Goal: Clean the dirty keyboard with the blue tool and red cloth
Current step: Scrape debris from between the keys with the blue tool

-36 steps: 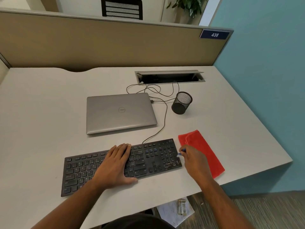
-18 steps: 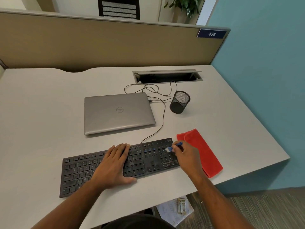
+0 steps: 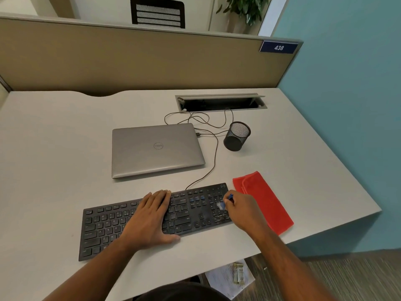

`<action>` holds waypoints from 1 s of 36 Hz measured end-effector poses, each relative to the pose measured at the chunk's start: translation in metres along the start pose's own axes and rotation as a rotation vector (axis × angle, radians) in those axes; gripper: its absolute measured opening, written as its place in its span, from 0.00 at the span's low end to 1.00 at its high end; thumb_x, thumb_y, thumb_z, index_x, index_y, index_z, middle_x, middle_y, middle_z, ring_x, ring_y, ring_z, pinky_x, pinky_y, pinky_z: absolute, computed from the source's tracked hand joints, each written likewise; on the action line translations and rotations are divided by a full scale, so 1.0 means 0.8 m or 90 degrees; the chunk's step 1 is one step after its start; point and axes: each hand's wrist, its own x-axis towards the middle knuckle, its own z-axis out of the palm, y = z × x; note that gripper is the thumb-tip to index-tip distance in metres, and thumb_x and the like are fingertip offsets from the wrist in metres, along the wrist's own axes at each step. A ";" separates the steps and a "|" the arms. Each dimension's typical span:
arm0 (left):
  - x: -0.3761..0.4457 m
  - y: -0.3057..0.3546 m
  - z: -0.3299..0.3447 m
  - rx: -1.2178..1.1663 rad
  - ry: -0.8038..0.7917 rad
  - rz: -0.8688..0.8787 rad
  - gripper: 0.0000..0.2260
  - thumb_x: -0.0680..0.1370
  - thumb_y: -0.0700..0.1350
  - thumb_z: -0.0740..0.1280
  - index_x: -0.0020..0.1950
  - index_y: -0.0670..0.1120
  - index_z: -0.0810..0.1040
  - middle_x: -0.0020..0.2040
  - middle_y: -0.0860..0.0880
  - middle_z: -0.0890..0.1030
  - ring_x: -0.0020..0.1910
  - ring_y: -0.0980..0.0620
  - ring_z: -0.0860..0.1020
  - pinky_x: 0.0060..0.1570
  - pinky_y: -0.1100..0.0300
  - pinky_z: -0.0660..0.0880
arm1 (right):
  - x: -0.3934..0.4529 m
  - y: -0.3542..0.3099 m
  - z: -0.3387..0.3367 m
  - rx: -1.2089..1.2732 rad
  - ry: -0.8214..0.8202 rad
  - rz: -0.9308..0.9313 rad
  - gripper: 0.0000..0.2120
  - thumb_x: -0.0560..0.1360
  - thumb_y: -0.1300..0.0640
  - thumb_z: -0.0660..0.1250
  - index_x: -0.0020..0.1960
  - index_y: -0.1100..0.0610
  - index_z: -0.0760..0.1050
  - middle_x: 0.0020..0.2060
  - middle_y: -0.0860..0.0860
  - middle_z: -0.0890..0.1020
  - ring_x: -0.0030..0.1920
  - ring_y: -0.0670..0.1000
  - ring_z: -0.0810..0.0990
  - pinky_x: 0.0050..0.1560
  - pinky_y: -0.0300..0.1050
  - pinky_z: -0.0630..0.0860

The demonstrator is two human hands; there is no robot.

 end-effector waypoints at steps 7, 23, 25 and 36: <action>0.000 0.000 0.000 -0.002 -0.005 -0.002 0.61 0.66 0.85 0.55 0.85 0.47 0.42 0.85 0.47 0.49 0.84 0.48 0.47 0.79 0.50 0.38 | -0.002 -0.013 -0.014 0.015 -0.028 -0.033 0.06 0.82 0.52 0.65 0.53 0.47 0.80 0.36 0.39 0.79 0.34 0.39 0.77 0.35 0.31 0.70; 0.000 -0.001 0.001 -0.005 -0.003 -0.002 0.61 0.66 0.85 0.54 0.85 0.47 0.41 0.85 0.47 0.49 0.84 0.48 0.47 0.80 0.50 0.38 | 0.001 0.019 -0.012 0.086 0.069 0.018 0.05 0.81 0.52 0.65 0.52 0.46 0.80 0.41 0.43 0.83 0.40 0.42 0.79 0.39 0.36 0.76; 0.000 -0.001 0.001 -0.006 -0.009 -0.003 0.61 0.66 0.85 0.55 0.85 0.48 0.41 0.85 0.47 0.48 0.84 0.48 0.46 0.80 0.50 0.38 | -0.003 0.021 -0.006 0.083 0.042 0.017 0.06 0.81 0.53 0.65 0.49 0.46 0.80 0.37 0.44 0.82 0.36 0.44 0.79 0.37 0.40 0.77; 0.001 0.000 0.000 -0.006 -0.011 -0.006 0.61 0.66 0.86 0.54 0.85 0.48 0.40 0.85 0.48 0.48 0.84 0.49 0.45 0.80 0.49 0.38 | -0.008 0.020 -0.007 0.100 0.080 -0.001 0.06 0.81 0.53 0.66 0.51 0.45 0.81 0.36 0.42 0.82 0.35 0.44 0.79 0.35 0.37 0.75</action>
